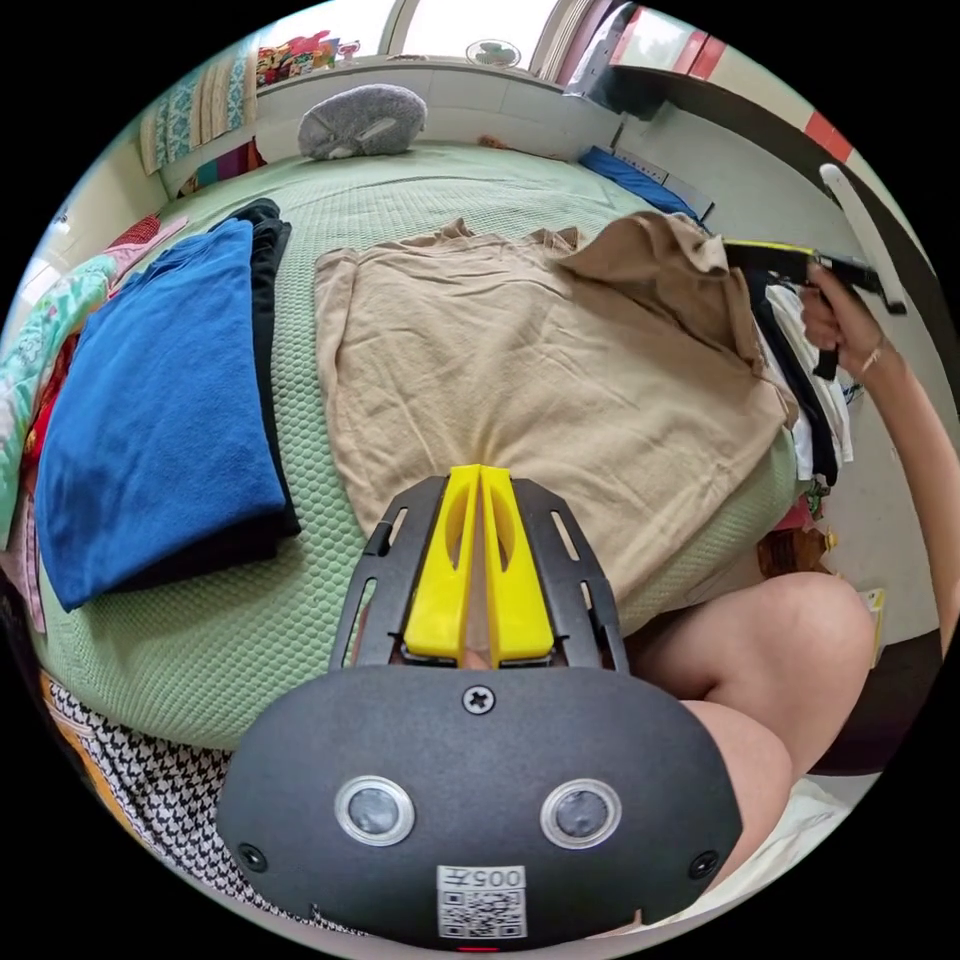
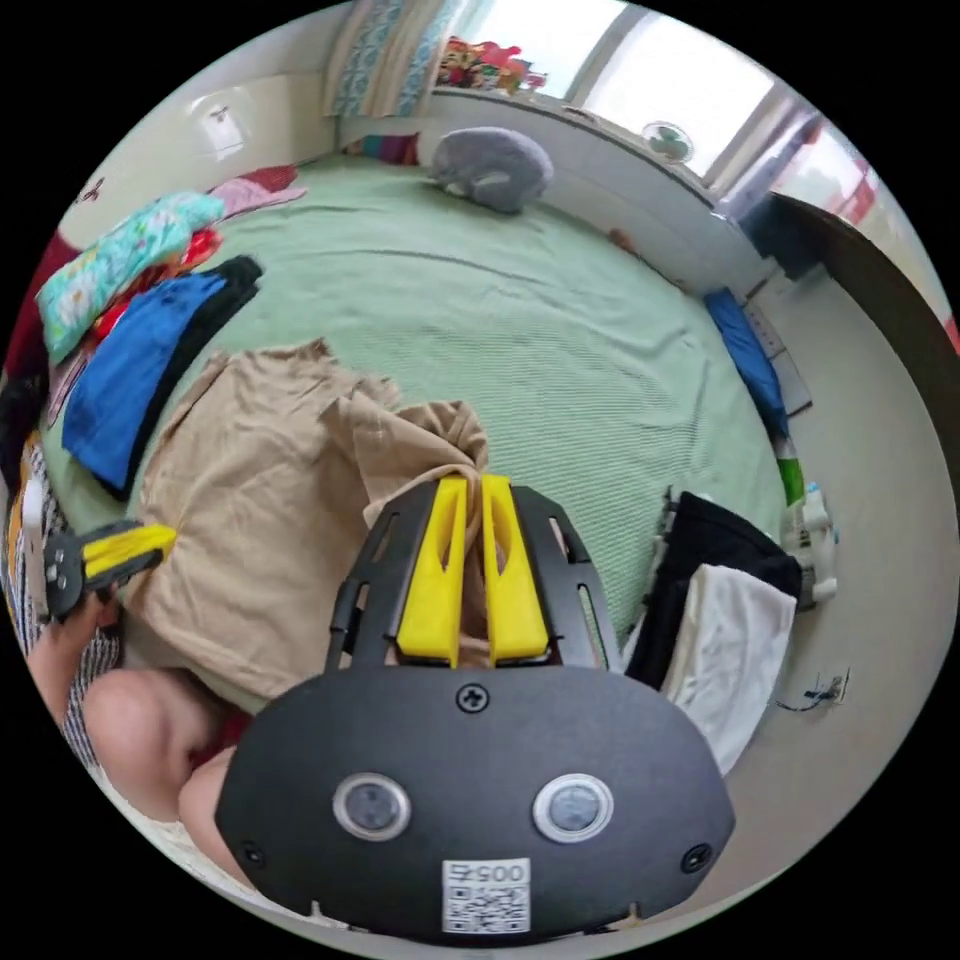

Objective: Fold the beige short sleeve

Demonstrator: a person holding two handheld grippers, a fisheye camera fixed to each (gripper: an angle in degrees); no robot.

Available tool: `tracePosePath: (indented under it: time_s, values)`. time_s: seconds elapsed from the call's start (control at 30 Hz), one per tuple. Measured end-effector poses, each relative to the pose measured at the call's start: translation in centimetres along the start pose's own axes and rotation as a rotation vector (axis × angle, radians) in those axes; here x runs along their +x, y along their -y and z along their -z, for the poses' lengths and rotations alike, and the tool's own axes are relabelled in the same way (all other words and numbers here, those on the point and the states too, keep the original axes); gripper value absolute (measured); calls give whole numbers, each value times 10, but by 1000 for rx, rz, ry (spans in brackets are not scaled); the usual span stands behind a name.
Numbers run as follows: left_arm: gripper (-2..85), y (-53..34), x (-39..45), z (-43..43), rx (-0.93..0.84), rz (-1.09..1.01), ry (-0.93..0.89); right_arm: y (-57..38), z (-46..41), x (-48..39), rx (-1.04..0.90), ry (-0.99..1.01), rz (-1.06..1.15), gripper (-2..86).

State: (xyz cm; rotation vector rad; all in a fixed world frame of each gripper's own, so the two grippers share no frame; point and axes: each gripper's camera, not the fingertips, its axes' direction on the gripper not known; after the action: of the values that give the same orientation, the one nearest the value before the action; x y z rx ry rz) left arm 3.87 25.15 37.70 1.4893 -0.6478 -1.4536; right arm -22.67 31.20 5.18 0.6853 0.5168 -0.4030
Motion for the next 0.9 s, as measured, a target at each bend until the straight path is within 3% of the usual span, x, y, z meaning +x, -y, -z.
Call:
tracePosePath:
  time_s: [0.1, 0.2, 0.3, 0.47, 0.57, 0.73, 0.9]
  values:
    - [-5, 1, 0, 4, -8, -1, -9, 18, -6, 61, -42, -23, -216, -11]
    - [-5, 0, -2, 7, -9, 5, -27, 17, -25, 103, -113, 138, -422, -8]
    - [-5, -3, -1, 12, -5, 6, -30, 4, -40, 110, -141, 149, -499, 7]
    - [-2, -3, -1, 26, -15, 0, -60, -15, -45, 112, -181, 66, -494, 82]
    - [6, -6, -3, 59, 112, -40, -45, -23, -29, 120, -141, 86, -466, 102]
    - [97, 27, -19, 100, 169, -16, 53, -26, 11, 111, 16, 155, -239, 135]
    - [138, 68, -33, 90, 116, -22, 115, -19, 3, 78, -81, 169, -90, 149]
